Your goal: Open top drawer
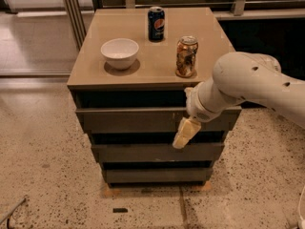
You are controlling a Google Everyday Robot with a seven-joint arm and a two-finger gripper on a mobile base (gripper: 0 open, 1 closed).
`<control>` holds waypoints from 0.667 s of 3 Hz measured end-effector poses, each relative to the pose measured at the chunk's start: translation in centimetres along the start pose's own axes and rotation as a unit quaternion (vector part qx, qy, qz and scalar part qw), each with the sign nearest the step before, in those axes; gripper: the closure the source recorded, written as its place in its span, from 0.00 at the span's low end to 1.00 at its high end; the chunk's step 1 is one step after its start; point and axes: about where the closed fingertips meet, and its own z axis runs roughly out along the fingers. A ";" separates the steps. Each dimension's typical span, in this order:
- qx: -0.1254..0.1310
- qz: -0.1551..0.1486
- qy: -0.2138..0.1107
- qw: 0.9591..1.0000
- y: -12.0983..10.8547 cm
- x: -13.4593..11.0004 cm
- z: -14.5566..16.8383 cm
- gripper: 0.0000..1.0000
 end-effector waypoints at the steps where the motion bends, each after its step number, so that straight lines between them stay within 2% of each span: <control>1: -0.008 -0.004 0.011 1.000 -0.8 0.2 3.1 0.00; 2: -0.015 -0.012 0.013 1.000 -4.1 0.5 7.2 0.00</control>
Offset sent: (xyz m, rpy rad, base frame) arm 0.0681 0.0140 -0.0691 -0.0409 0.0373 0.0229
